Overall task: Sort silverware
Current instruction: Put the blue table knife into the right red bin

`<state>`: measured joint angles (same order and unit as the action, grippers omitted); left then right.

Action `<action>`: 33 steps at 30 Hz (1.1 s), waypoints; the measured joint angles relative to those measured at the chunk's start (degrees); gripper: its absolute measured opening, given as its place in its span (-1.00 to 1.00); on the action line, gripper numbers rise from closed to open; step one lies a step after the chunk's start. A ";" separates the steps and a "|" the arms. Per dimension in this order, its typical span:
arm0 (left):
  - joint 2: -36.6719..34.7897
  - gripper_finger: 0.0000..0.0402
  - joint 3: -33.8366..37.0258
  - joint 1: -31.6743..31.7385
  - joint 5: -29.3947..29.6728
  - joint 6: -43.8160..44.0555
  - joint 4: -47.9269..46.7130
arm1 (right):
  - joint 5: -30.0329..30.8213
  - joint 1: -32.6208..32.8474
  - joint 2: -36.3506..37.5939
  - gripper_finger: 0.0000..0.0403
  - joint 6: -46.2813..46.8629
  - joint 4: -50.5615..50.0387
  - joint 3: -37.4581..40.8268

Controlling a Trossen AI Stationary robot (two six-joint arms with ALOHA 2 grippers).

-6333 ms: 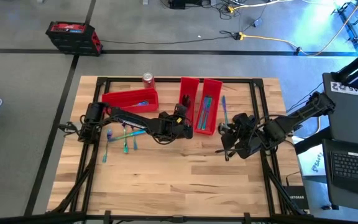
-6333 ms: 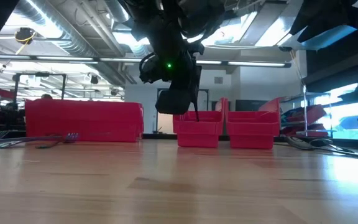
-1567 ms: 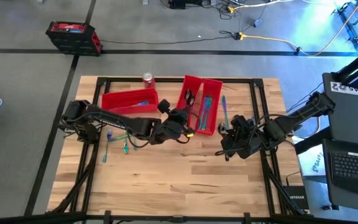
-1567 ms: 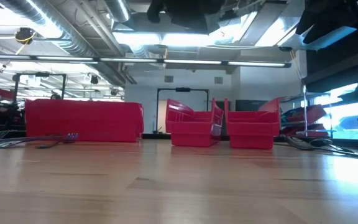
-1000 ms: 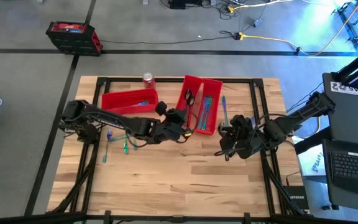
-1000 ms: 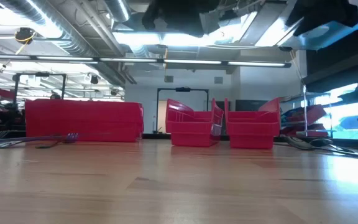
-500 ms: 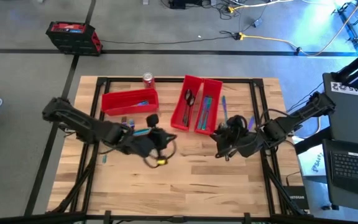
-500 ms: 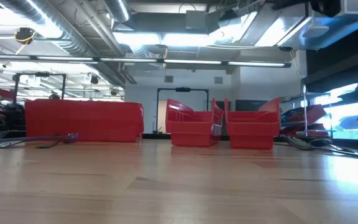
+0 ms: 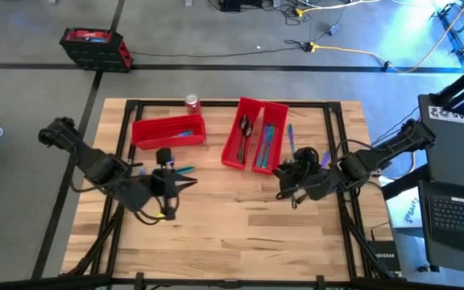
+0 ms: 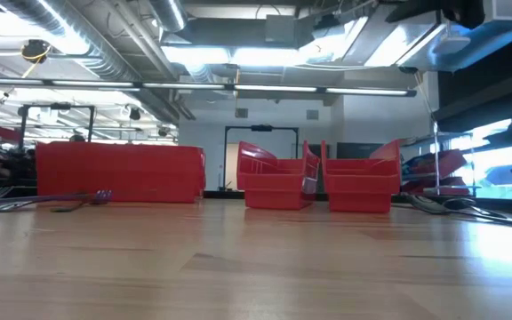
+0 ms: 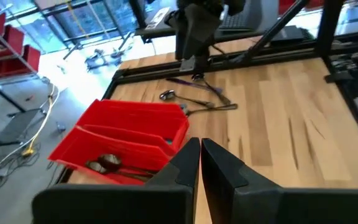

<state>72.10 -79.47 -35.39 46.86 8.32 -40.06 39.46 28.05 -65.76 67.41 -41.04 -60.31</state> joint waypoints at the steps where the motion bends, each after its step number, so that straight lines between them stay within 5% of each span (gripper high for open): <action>1: -0.94 -0.99 1.22 -0.31 -0.58 -0.56 0.93 | -0.06 0.02 -0.04 -0.34 0.02 0.79 0.00; 7: -11.85 -0.99 15.96 0.91 -18.27 -4.15 18.60 | 4.53 -0.54 -2.69 -0.34 -10.12 10.76 0.00; 16: -30.10 -0.99 40.13 5.21 -22.85 -3.54 36.78 | -0.64 -5.78 -13.46 -0.34 -40.95 41.69 0.00; 21: -36.63 -0.99 48.78 8.79 -14.49 12.05 30.63 | -11.58 -12.05 -20.98 -0.34 -47.54 50.25 -0.02; 26: -38.14 -0.99 53.48 11.64 -15.26 34.06 24.60 | -15.76 -14.32 -29.22 -0.34 -57.12 58.07 -0.16; 33: -38.25 -0.99 59.27 9.80 -19.72 36.47 26.47 | -18.02 -15.79 -41.32 -0.34 -75.93 54.92 -11.06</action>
<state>33.85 -20.20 -25.59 27.14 44.78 -13.59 21.44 12.26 -107.09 -8.52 13.87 -71.37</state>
